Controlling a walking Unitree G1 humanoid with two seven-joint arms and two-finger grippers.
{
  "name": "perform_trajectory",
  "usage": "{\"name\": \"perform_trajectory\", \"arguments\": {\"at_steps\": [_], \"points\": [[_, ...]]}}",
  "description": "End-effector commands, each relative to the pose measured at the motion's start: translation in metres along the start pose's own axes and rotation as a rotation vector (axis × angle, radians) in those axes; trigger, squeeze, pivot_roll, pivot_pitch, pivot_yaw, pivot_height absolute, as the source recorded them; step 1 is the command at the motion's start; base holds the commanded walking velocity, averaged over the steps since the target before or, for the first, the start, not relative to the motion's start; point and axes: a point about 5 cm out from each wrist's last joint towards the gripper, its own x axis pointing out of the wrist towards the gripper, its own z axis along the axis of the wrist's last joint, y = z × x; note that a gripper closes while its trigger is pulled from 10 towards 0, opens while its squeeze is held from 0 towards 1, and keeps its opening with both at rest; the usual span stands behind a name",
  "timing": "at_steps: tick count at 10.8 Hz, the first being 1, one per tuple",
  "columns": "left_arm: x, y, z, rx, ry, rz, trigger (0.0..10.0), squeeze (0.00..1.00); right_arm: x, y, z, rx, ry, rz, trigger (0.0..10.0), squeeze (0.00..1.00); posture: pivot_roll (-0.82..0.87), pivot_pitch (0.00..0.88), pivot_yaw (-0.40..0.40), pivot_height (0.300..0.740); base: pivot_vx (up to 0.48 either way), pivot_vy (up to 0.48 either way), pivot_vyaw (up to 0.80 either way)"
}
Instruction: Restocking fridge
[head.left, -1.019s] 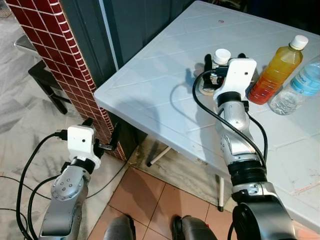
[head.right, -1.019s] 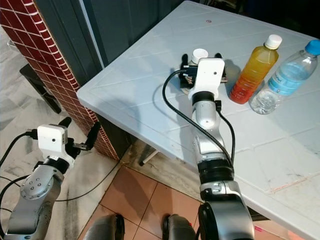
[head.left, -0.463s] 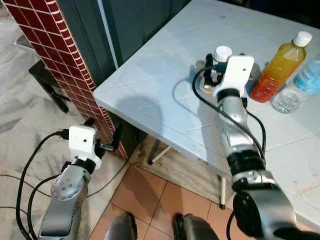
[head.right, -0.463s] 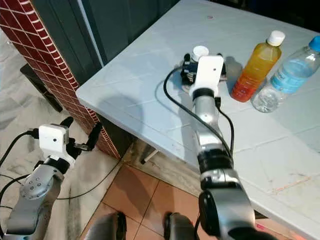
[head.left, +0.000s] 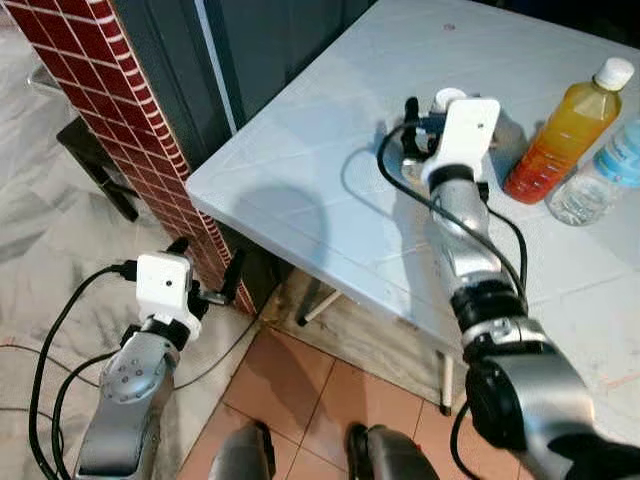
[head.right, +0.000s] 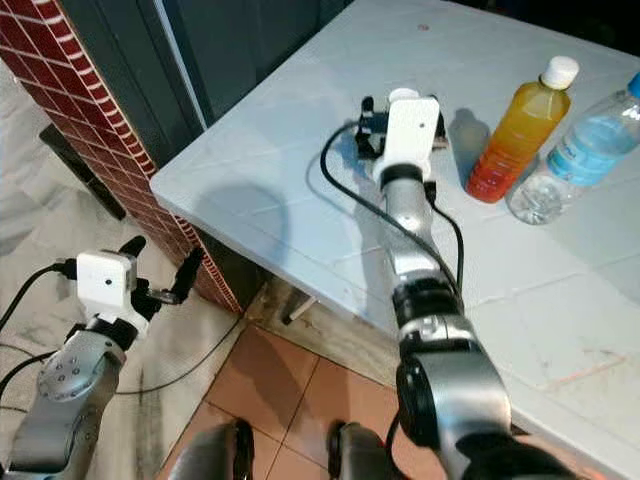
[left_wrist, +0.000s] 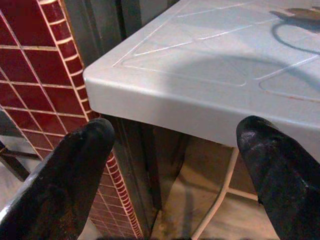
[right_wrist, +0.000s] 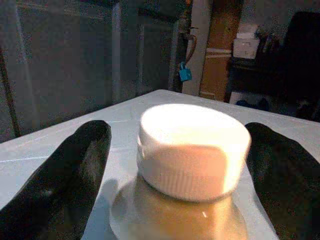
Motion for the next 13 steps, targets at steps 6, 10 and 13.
{"name": "perform_trajectory", "arguments": {"at_steps": [6, 10, 13], "points": [[0.000, 0.001, -0.002, 0.012, 0.016, -0.003, 10.0, 0.00, 0.014, 0.007, 0.014, 0.013, -0.056, 0.055, 0.0, 0.00, 0.12, 0.167, 0.047, 0.740, 0.000, 0.000, 0.00], [0.001, 0.001, -0.002, 0.010, 0.018, 0.000, 10.0, 0.00, 0.014, 0.009, 0.012, 0.007, -0.054, 0.065, 0.0, 0.00, 0.11, 0.170, 0.042, 0.740, 0.000, 0.000, 0.00], [0.000, 0.000, -0.003, 0.007, 0.023, -0.006, 10.0, 0.00, 0.013, 0.007, 0.010, -0.004, -0.049, 0.057, 0.0, 0.00, 0.11, 0.172, 0.044, 0.740, 0.000, 0.000, 0.00]]}}
